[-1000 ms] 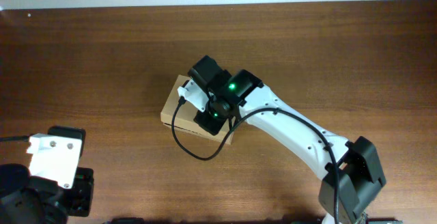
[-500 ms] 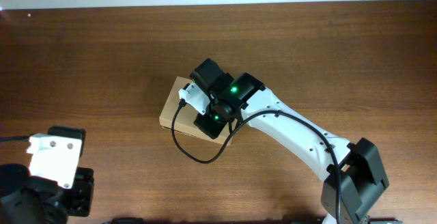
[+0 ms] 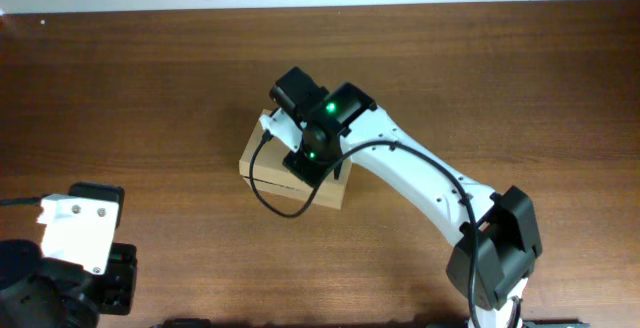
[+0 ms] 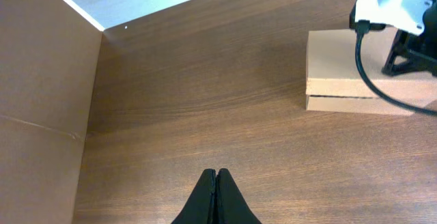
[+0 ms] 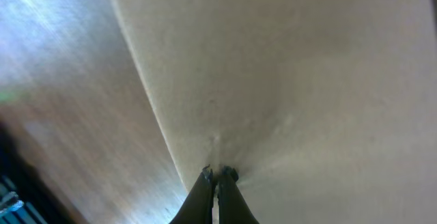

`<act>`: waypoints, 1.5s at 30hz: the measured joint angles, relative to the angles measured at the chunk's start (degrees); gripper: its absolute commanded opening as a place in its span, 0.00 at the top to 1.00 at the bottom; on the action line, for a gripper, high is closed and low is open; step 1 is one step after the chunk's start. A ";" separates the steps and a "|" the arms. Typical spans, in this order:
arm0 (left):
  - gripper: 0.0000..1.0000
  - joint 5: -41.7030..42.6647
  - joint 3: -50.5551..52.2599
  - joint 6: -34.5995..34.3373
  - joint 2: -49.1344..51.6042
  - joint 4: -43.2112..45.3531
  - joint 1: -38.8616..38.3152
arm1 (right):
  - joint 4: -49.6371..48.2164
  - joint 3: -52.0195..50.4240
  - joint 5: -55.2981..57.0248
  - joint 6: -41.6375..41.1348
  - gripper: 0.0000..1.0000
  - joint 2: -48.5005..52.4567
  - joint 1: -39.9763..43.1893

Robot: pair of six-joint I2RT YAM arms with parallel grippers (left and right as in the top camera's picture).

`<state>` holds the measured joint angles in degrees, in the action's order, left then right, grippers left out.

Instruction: Pack container

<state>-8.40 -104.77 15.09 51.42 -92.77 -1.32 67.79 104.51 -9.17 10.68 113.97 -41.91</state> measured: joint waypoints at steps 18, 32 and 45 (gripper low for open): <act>0.98 1.79 13.38 -0.02 -0.04 9.22 0.00 | 7.69 20.00 1.88 0.02 0.96 0.09 2.71; 0.98 19.17 29.70 -0.17 1.29 21.94 0.07 | 16.02 41.20 4.46 -1.70 0.96 -7.50 2.73; 0.98 32.48 33.00 0.37 9.33 25.79 0.04 | 24.26 41.86 5.97 -5.92 0.96 -10.58 2.73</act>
<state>24.08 -71.77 15.46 60.75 -66.98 -1.28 92.05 146.36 -3.20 4.75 103.39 -39.18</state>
